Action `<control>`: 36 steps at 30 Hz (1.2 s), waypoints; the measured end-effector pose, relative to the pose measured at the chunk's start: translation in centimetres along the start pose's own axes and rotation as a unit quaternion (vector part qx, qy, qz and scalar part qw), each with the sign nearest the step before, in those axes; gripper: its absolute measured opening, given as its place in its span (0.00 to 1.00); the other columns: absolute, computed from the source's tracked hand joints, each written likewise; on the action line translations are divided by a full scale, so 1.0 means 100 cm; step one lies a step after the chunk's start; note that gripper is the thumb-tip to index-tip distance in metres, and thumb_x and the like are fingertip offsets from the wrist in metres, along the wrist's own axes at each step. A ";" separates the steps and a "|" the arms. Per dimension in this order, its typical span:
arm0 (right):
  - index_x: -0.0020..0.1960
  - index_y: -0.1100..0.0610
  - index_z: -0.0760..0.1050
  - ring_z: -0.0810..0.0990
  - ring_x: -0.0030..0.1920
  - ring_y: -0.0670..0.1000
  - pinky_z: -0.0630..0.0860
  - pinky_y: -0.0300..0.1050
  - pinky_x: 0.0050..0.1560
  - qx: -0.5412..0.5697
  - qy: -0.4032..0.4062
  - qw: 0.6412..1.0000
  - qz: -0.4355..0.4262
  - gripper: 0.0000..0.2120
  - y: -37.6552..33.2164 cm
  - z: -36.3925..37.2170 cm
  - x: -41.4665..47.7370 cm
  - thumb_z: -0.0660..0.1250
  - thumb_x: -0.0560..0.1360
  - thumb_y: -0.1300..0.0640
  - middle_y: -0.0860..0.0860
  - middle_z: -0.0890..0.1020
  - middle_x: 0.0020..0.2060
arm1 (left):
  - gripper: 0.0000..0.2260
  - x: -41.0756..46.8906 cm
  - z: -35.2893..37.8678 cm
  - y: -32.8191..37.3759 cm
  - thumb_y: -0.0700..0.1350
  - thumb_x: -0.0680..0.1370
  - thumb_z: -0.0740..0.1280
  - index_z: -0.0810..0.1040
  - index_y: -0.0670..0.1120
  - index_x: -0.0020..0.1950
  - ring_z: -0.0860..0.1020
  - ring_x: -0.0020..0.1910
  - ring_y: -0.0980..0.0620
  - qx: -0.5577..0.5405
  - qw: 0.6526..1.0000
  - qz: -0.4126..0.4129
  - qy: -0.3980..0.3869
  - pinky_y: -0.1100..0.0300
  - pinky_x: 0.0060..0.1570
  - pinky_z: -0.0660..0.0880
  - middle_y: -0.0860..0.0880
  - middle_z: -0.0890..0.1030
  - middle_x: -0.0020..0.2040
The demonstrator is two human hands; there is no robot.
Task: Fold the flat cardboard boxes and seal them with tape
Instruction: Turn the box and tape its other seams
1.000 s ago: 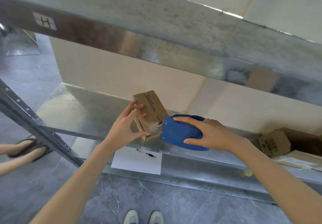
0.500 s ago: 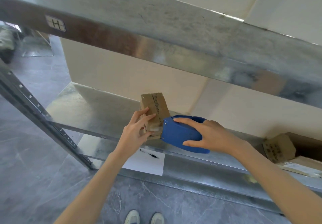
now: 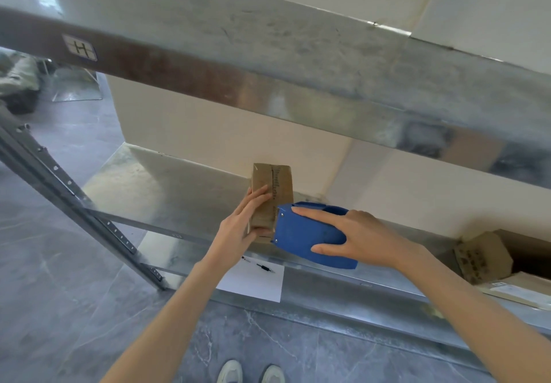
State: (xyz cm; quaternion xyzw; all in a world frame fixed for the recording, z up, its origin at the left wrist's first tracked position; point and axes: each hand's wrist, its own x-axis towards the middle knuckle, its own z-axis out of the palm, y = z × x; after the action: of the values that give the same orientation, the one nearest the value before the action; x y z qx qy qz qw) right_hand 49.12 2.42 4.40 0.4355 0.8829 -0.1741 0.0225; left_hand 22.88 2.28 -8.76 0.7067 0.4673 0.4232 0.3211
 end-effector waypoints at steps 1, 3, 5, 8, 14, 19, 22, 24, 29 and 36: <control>0.70 0.19 0.42 0.68 0.28 0.46 0.66 0.37 0.32 0.000 0.000 1.000 -0.004 0.33 0.001 0.000 0.001 0.62 0.77 0.35 0.47 0.74 0.30 | 0.38 0.000 -0.001 -0.001 0.26 0.73 0.68 0.67 0.57 0.75 0.62 0.77 0.51 0.008 1.000 0.005 0.002 0.48 0.62 0.77 0.59 0.63 0.77; 0.70 0.20 0.42 0.68 0.28 0.47 0.68 0.38 0.33 -0.001 -0.002 1.000 -0.012 0.33 0.004 0.000 0.001 0.61 0.77 0.35 0.47 0.74 0.30 | 0.38 0.000 -0.002 -0.003 0.25 0.72 0.68 0.68 0.56 0.75 0.60 0.78 0.52 0.010 1.000 0.009 0.005 0.48 0.64 0.76 0.59 0.64 0.77; 0.70 0.20 0.42 0.68 0.28 0.46 0.67 0.38 0.33 -0.007 -0.008 1.000 -0.018 0.33 0.008 -0.003 0.002 0.61 0.77 0.35 0.46 0.73 0.30 | 0.35 0.001 -0.002 -0.003 0.26 0.72 0.69 0.70 0.52 0.75 0.61 0.78 0.51 -0.001 1.000 0.005 0.002 0.45 0.64 0.75 0.59 0.65 0.77; 0.69 0.18 0.42 0.68 0.28 0.46 0.65 0.36 0.33 -0.018 -0.012 1.000 -0.021 0.32 0.016 -0.012 0.004 0.60 0.77 0.35 0.46 0.73 0.31 | 0.31 0.002 -0.003 -0.001 0.34 0.73 0.74 0.72 0.51 0.74 0.64 0.76 0.52 0.010 1.000 0.008 0.007 0.44 0.68 0.71 0.58 0.66 0.76; 0.69 0.18 0.45 0.71 0.31 0.42 0.66 0.36 0.31 -0.013 -0.014 1.000 0.007 0.32 0.043 -0.024 -0.017 0.62 0.76 0.36 0.45 0.71 0.27 | 0.30 0.004 -0.004 0.001 0.42 0.73 0.75 0.71 0.53 0.73 0.63 0.76 0.55 0.014 1.000 -0.005 0.004 0.44 0.69 0.70 0.61 0.66 0.76; 0.68 0.18 0.46 0.70 0.28 0.43 0.65 0.37 0.31 0.001 -0.023 0.999 0.043 0.32 0.056 -0.026 -0.035 0.64 0.76 0.37 0.46 0.68 0.22 | 0.31 0.005 -0.003 -0.001 0.42 0.73 0.76 0.71 0.55 0.74 0.63 0.76 0.55 0.016 1.000 -0.010 0.003 0.41 0.65 0.73 0.61 0.65 0.76; 0.68 0.17 0.47 0.68 0.27 0.45 0.64 0.38 0.30 0.012 -0.026 0.997 0.065 0.32 0.055 -0.021 -0.041 0.64 0.75 0.36 0.47 0.64 0.23 | 0.32 0.005 -0.003 -0.002 0.42 0.73 0.76 0.70 0.56 0.74 0.63 0.76 0.55 0.020 1.000 -0.007 0.004 0.41 0.64 0.74 0.61 0.65 0.76; 0.68 0.17 0.48 0.67 0.26 0.47 0.63 0.38 0.30 0.019 -0.029 0.996 0.077 0.31 0.051 -0.017 -0.042 0.64 0.75 0.36 0.47 0.64 0.23 | 0.32 0.005 -0.003 -0.002 0.42 0.72 0.76 0.70 0.56 0.74 0.64 0.76 0.55 0.025 1.000 -0.004 0.004 0.42 0.63 0.75 0.61 0.65 0.76; 0.70 0.20 0.49 0.66 0.28 0.47 0.62 0.39 0.31 0.011 -0.024 0.994 0.102 0.30 0.044 -0.010 -0.031 0.63 0.76 0.36 0.48 0.65 0.25 | 0.32 0.005 -0.003 -0.002 0.41 0.72 0.77 0.71 0.57 0.73 0.65 0.75 0.56 0.029 1.000 -0.003 0.011 0.48 0.61 0.75 0.62 0.65 0.76; 0.74 0.26 0.51 0.67 0.28 0.44 0.60 0.38 0.30 -0.030 0.007 0.991 0.131 0.31 0.026 0.010 -0.002 0.62 0.76 0.36 0.44 0.67 0.26 | 0.33 0.004 -0.002 -0.004 0.40 0.72 0.77 0.70 0.59 0.72 0.67 0.74 0.57 0.012 1.000 -0.001 0.013 0.47 0.60 0.78 0.62 0.66 0.75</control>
State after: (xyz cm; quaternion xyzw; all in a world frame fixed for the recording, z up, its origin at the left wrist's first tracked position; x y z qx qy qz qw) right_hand 51.11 3.37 2.75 0.5475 0.8234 -0.1396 0.0519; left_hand 22.66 2.81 -8.87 0.7044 0.4773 0.4261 0.3073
